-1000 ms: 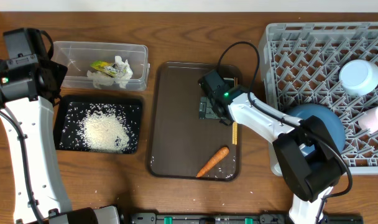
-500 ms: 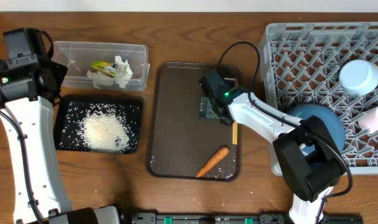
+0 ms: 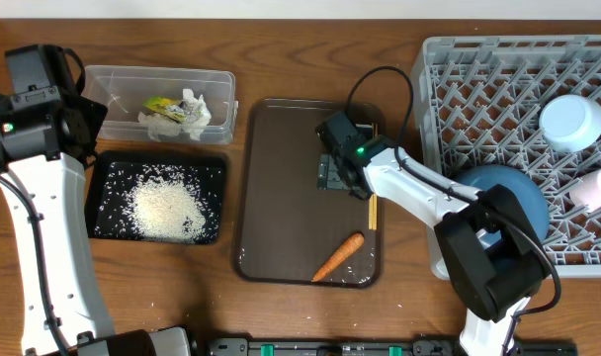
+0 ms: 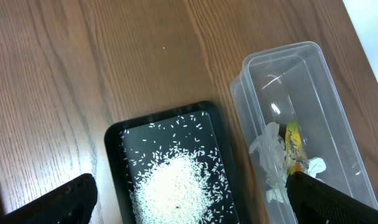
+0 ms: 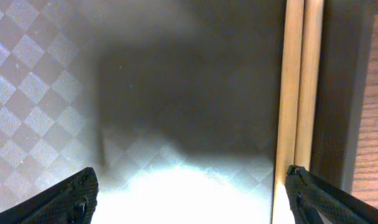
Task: Sort waste into correct bins and load items into the dishwasher rack
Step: 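Lower the right gripper around the chopsticks and close on them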
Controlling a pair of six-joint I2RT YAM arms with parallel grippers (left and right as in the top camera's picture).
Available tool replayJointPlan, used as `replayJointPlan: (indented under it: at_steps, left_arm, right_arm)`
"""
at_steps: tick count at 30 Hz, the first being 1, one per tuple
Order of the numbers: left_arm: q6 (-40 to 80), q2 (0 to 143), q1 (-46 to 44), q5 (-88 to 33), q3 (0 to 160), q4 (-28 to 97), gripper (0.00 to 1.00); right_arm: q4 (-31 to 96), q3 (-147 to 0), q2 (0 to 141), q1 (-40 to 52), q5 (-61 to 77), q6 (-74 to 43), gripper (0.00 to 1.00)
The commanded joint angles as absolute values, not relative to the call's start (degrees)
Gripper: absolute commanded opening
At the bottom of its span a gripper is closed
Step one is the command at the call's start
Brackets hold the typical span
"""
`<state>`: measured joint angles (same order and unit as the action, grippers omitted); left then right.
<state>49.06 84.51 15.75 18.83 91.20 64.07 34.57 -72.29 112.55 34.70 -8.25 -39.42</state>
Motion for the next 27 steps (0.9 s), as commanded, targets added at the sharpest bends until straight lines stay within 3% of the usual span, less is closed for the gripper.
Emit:
replayJointPlan:
  at_steps: [1,27]
  left_arm:
    - [48.34,84.71,16.01,20.01,90.96,64.16,0.99]
    - [48.34,84.71,16.01,20.01,90.96,64.14,0.99]
  right_arm:
    - [34.76,-70.41,113.58,35.75,-3.57,-40.16,0.95]
    - [35.11,-74.39,107.31,32.60,2.96,-32.51,0.99]
